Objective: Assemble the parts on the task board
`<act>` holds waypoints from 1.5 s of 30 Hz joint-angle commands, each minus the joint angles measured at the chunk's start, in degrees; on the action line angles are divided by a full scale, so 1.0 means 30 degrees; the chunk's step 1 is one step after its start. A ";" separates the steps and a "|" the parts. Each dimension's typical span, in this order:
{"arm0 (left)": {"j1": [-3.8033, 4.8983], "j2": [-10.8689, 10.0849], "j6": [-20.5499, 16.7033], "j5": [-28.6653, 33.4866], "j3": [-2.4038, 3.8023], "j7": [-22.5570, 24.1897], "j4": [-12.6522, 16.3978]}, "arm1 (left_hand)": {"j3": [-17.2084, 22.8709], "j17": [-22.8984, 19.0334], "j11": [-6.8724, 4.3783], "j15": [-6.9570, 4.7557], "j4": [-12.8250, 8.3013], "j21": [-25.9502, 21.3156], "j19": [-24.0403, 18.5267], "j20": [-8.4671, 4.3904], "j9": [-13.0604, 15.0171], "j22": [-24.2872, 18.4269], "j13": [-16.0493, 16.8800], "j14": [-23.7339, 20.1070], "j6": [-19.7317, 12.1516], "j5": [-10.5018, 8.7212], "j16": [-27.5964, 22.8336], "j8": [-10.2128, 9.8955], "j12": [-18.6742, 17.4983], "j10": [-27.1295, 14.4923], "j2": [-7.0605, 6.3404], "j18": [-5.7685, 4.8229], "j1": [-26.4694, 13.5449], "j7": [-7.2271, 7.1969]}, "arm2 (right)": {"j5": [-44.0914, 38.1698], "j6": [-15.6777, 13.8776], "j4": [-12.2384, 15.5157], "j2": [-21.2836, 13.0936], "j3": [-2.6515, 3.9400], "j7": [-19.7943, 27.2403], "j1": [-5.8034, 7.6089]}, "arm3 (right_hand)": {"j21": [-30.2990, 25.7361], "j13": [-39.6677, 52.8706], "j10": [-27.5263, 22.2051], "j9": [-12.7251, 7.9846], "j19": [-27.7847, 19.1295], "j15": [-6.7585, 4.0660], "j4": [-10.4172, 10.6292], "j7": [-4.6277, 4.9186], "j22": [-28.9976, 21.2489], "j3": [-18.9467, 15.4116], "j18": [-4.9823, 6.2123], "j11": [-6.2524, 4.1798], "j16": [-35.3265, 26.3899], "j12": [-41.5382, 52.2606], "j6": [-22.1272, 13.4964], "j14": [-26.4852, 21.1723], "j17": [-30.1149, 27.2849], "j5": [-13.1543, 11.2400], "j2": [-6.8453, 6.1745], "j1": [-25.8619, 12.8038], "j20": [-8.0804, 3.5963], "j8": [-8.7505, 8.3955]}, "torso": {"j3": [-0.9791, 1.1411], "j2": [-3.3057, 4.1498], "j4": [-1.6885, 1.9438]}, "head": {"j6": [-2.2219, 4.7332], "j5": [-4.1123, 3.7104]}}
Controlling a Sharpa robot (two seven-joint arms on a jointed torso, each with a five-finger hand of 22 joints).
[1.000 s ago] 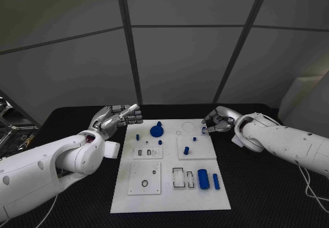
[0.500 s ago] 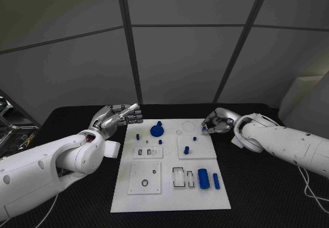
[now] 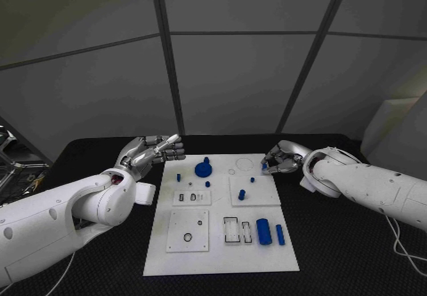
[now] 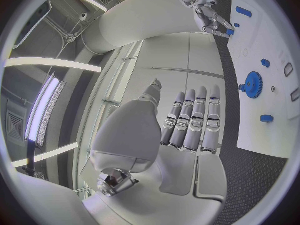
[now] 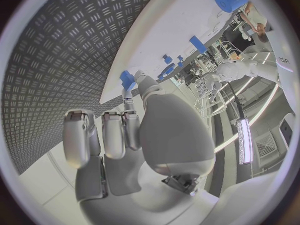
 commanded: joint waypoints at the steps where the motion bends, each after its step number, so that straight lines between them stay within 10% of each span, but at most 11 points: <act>1: 0.0019 0.0011 0.0167 -0.0082 0.0018 0.0039 0.0014 | 0.0043 0.0019 0.0000 0.0047 -0.0114 -0.0087 0.0000 -0.0008 -0.0022 -0.0027 0.0020 0.0134 0.0063 -0.0022 -0.0098 -0.0068 -0.0128 0.0076 0.0106 0.0208 0.0103 0.0022 | -0.0309 0.0122 -0.0058 0.0029 0.0012 -0.0090 0.0032 | 0.0059 0.2917 0.0875 0.0017 0.0695 -0.0018 -0.0155 0.0012 0.2550 -0.0004 -0.0045 0.0044 0.0068 0.0080 0.0145 0.1125 0.0783 0.0106 0.0245 0.0037 0.0023 0.0102 | -0.0006 0.0001 0.0019 | -0.0019 -0.0009; 20: 0.0019 0.0008 0.0166 -0.0082 0.0018 -0.0003 -0.0012 | 0.0041 0.0020 0.0001 0.0049 -0.0133 -0.0088 -0.0001 -0.0008 -0.0023 -0.0033 0.0019 0.0134 0.0067 -0.0022 -0.0114 -0.0078 -0.0141 0.0079 0.0115 0.0206 0.0107 0.0026 | -0.0627 0.0009 -0.0252 0.0174 0.0014 -0.0247 0.0027 | 0.0096 0.2976 0.0910 0.0013 0.0742 -0.0051 -0.0344 -0.0025 0.2635 0.0159 -0.0063 0.0009 0.0111 0.0135 0.0346 0.1148 0.0884 0.0157 0.0491 0.0078 -0.0011 0.0086 | 0.0009 0.0000 0.0002 | -0.0069 -0.0011; 32: 0.0019 0.0010 0.0162 -0.0082 0.0018 -0.0013 -0.0029 | 0.0041 0.0020 0.0002 0.0050 -0.0136 -0.0088 -0.0001 -0.0008 -0.0023 -0.0034 0.0019 0.0134 0.0068 -0.0023 -0.0117 -0.0080 -0.0143 0.0079 0.0117 0.0206 0.0107 0.0027 | -0.0612 -0.0796 -0.0159 0.0175 0.0015 0.0035 0.0026 | 0.0249 0.3168 0.1026 0.0307 0.0924 -0.0383 -0.0804 -0.0578 0.2972 0.0712 -0.0130 -0.0442 0.0198 0.0309 0.2086 0.1193 0.1092 0.0168 0.1471 0.0052 -0.0278 0.0580 | 0.0004 -0.0007 -0.0010 | -0.0139 -0.0029; 45: 0.0019 -0.0102 0.0146 -0.0082 0.0018 -0.0027 0.0007 | 0.0039 0.0020 0.0004 0.0051 -0.0143 -0.0090 -0.0003 -0.0007 -0.0024 -0.0039 0.0019 0.0134 0.0071 -0.0024 -0.0129 -0.0088 -0.0154 0.0081 0.0129 0.0205 0.0103 0.0033 | 0.0067 -0.3039 0.2083 -0.0559 0.0074 -0.0212 0.0040 | 0.0444 0.3304 0.1108 0.0394 0.1147 -0.0534 -0.0881 -0.0738 0.3388 0.0705 -0.0222 -0.0595 0.0279 0.0431 0.2471 0.1237 0.1280 0.0230 0.1642 -0.0299 -0.0449 0.0562 | -0.0033 -0.0061 0.0009 | -0.0156 -0.0002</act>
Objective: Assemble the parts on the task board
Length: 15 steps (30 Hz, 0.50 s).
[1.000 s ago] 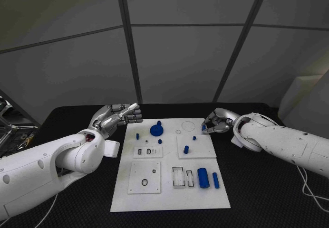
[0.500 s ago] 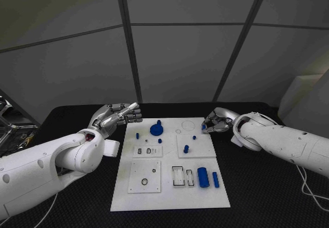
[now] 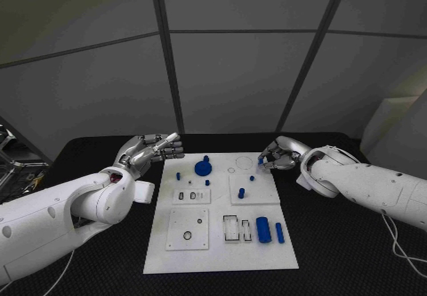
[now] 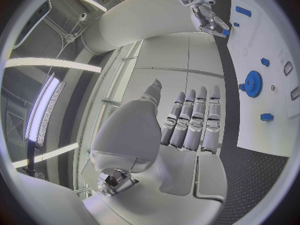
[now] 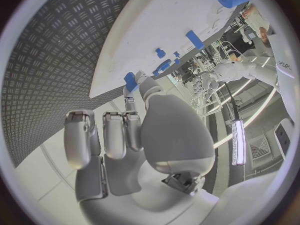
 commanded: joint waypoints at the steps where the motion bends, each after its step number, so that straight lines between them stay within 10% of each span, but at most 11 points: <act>1: 0.0022 -0.0047 0.0147 -0.0081 0.0018 0.0019 0.0034 | -0.0015 0.0024 0.0004 0.0051 -0.0091 -0.0090 -0.0004 -0.0007 -0.0025 -0.0027 0.0018 0.0135 0.0071 -0.0024 -0.0129 -0.0089 -0.0087 0.0081 0.0130 0.0205 0.0102 0.0033 | 0.0313 -0.1560 0.1026 -0.0239 0.0141 -0.0458 0.0057 | 0.0119 0.3308 0.1145 0.0144 0.1163 -0.0165 -0.0042 -0.0334 0.3415 0.0031 -0.0228 -0.0160 0.0129 0.0064 0.0532 0.1275 0.1295 0.0128 0.0164 -0.0083 -0.0183 0.0028 | -0.0028 -0.0030 0.0029 | -0.0010 0.0027; 15: 0.0025 0.0138 0.0187 -0.0079 0.0018 0.0015 -0.0295 | -0.0016 0.0025 0.0006 0.0052 -0.0097 -0.0091 -0.0004 -0.0007 -0.0026 -0.0029 0.0018 0.0136 0.0073 -0.0032 -0.0135 -0.0093 -0.0093 0.0083 0.0137 0.0205 0.0101 0.0036 | -0.1933 -0.1628 0.4748 0.1457 0.0576 -0.3848 0.0059 | 0.0163 0.3301 0.1143 0.0172 0.1216 -0.0224 -0.0051 -0.0385 0.3509 0.0073 -0.0248 -0.0212 0.0089 0.0056 0.0595 0.1258 0.1204 0.0214 0.0337 -0.0249 -0.0246 -0.0048 | -0.0002 0.0021 0.0091 | -0.0213 0.0508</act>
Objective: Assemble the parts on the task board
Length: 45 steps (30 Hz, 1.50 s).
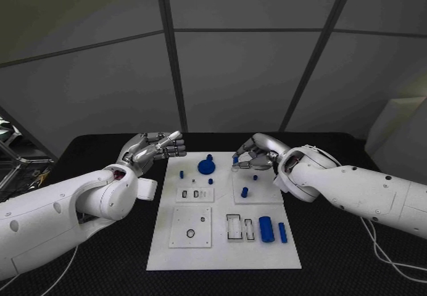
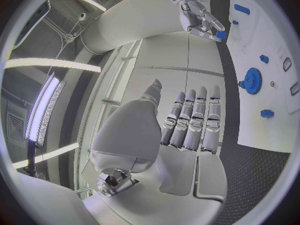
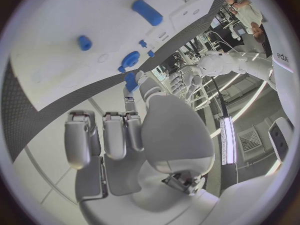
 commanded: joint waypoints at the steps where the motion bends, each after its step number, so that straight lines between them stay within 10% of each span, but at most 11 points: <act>1: 0.0025 0.0084 0.0193 -0.0079 0.0018 0.0032 -0.0064 | -0.0016 0.0026 0.0005 0.0052 -0.0097 -0.0091 -0.0004 -0.0007 -0.0026 -0.0031 0.0018 0.0136 0.0073 -0.0032 -0.0063 -0.0093 -0.0093 0.0083 0.0136 0.0203 0.0101 0.0036 | -0.1485 -0.0260 0.0413 0.0601 0.0015 -0.1534 0.0024 | 0.0088 0.3301 0.1075 0.0171 0.1216 -0.0151 -0.0029 -0.0454 0.3509 0.0103 -0.0248 -0.0147 0.0089 0.0055 0.0527 0.1196 0.1205 0.0123 0.0143 -0.0042 -0.0106 0.0069 | 0.0010 0.0045 0.0023 | -0.0064 0.0194; 20: 0.0029 0.0331 0.0252 -0.0079 0.0018 0.0017 -0.0183 | -0.0017 0.0028 0.0007 0.0051 -0.0107 -0.0092 -0.0004 -0.0007 -0.0026 -0.0034 0.0019 0.0141 0.0078 -0.0046 -0.0070 -0.0098 -0.0099 0.0087 0.0144 0.0203 0.0103 0.0036 | -0.4442 0.0717 0.0453 0.3332 -0.0712 -0.3315 -0.0390 | 0.0079 0.3311 0.1079 0.0163 0.1208 -0.0165 -0.0043 -0.0442 0.3490 0.0117 -0.0244 -0.0147 0.0089 0.0062 0.0461 0.1196 0.1208 0.0172 0.0197 -0.0128 -0.0128 -0.0021 | 0.0015 0.0050 -0.0060 | -0.0414 0.0746; 45: 0.0029 0.0413 0.0294 -0.0079 0.0018 -0.0008 -0.0242 | -0.0016 0.0029 0.0006 0.0051 -0.0122 -0.0094 -0.0006 -0.0007 -0.0025 -0.0039 0.0020 0.0146 0.0085 -0.0059 -0.0080 -0.0104 -0.0106 0.0095 0.0157 0.0203 0.0109 0.0033 | -0.5911 0.1839 -0.0079 0.4078 -0.0891 -0.3973 -0.0843 | 0.0046 0.3243 0.1039 0.0156 0.1174 -0.0161 -0.0082 -0.0411 0.3423 0.0065 -0.0230 -0.0129 0.0063 -0.0003 0.0383 0.1185 0.1155 0.0197 0.0123 -0.0281 -0.0141 -0.0134 | 0.0023 0.0045 -0.0047 | -0.0648 0.0811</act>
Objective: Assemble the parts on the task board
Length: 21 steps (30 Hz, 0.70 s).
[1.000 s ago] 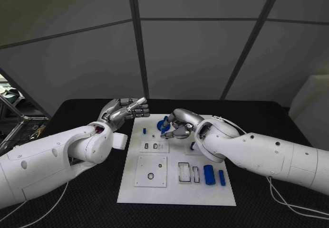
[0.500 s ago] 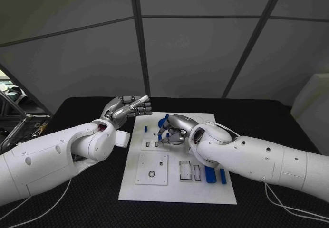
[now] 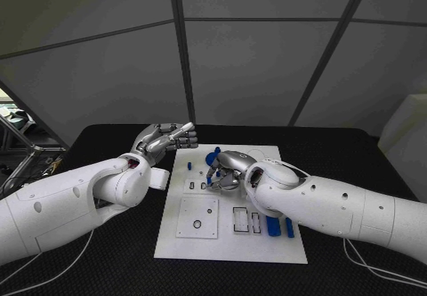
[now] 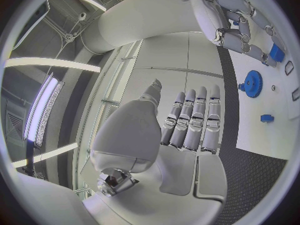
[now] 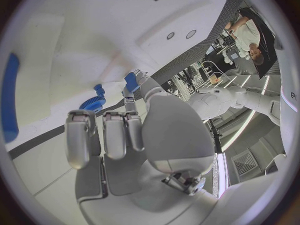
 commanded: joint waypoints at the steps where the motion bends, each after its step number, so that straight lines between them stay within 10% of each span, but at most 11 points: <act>1: 0.0025 0.0026 0.0227 -0.0079 0.0018 0.0028 0.0009 | -0.0016 0.0030 0.0006 0.0050 -0.0123 -0.0094 -0.0006 -0.0007 -0.0026 -0.0028 0.0019 0.0146 0.0085 -0.0059 -0.0080 -0.0104 -0.0106 0.0095 0.0157 0.0203 0.0108 0.0033 | -0.0442 0.0484 0.0010 0.0043 -0.0012 -0.0114 0.0003 | 0.0044 0.3242 0.1040 0.0133 0.1170 -0.0103 -0.0010 -0.0367 0.3416 0.0039 -0.0228 -0.0130 0.0062 -0.0004 0.0422 0.1245 0.1138 0.0124 0.0174 -0.0030 -0.0143 -0.0011 | 0.0002 0.0000 0.0000 | -0.0025 -0.0006; 21: 0.0025 0.0028 0.0244 -0.0079 0.0016 -0.0005 -0.0047 | -0.0020 0.0031 0.0006 0.0052 -0.0145 -0.0099 -0.0013 -0.0007 -0.0027 -0.0037 0.0020 0.0148 0.0092 -0.0076 -0.0101 -0.0118 -0.0121 0.0104 0.0172 0.0201 0.0108 0.0035 | -0.0537 0.0959 -0.0128 0.0101 -0.0073 -0.0223 -0.0080 | -0.0036 0.3137 0.0970 0.0098 0.1087 -0.0063 -0.0085 -0.0278 0.3257 -0.0062 -0.0194 -0.0062 -0.0009 -0.0108 0.0214 0.1213 0.0994 0.0112 0.0004 -0.0297 -0.0126 -0.0245 | -0.0007 -0.0007 -0.0005 | -0.0114 0.0010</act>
